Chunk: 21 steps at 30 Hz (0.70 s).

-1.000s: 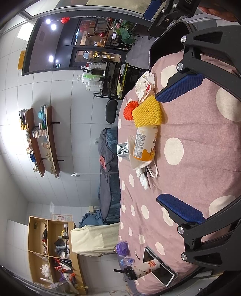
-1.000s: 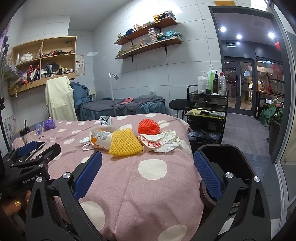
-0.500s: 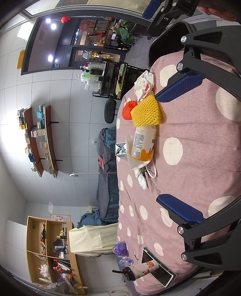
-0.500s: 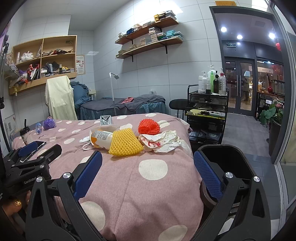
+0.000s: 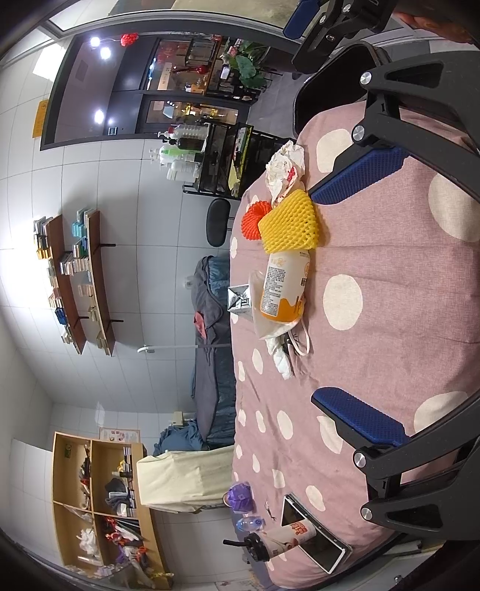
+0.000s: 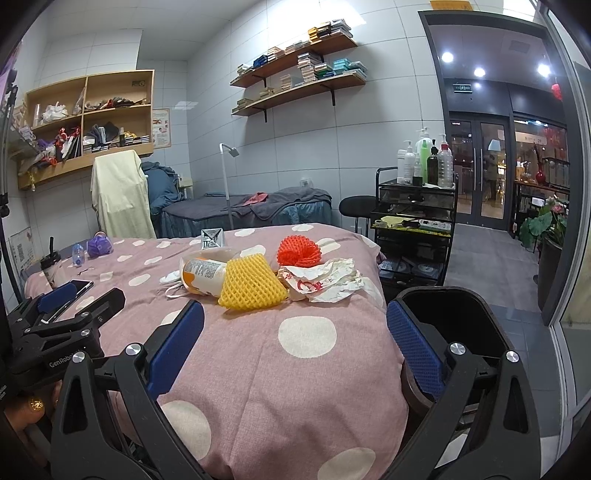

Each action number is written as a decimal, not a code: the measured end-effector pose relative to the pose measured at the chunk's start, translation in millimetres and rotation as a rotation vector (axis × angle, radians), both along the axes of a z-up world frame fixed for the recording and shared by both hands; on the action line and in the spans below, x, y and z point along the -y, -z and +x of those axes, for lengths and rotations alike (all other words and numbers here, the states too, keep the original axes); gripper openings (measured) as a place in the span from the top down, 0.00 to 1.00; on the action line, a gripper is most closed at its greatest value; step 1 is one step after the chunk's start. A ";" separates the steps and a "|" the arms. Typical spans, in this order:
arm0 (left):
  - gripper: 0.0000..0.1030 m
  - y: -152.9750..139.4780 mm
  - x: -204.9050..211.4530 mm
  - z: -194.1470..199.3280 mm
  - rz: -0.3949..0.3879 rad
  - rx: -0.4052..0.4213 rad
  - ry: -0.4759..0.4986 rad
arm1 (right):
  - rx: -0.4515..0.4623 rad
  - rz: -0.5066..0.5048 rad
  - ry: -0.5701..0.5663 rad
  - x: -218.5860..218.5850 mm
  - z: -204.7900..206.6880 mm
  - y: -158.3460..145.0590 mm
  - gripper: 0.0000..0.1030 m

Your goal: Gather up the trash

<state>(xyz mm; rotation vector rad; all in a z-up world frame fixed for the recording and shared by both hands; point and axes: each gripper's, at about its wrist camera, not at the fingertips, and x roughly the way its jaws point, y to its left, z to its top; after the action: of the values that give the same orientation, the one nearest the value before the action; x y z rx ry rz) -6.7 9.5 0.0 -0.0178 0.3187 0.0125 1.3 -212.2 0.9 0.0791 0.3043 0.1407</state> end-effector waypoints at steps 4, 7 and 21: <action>0.06 -0.1 0.2 -0.1 0.001 0.001 0.000 | -0.002 0.000 -0.001 0.0 0.4 0.3 0.05; 0.06 -0.2 0.1 -0.1 0.000 0.001 0.000 | -0.001 -0.001 -0.001 -0.1 0.3 0.3 0.05; 0.06 3.6 0.6 3.0 -0.001 -0.014 0.008 | -0.019 -0.002 -0.008 -3.3 6.6 4.8 0.05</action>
<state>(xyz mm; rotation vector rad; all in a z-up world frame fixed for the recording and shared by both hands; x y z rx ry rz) -3.7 8.9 -3.6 -0.0178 0.3332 0.0040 7.8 -208.9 -3.9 0.0768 0.3233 0.1472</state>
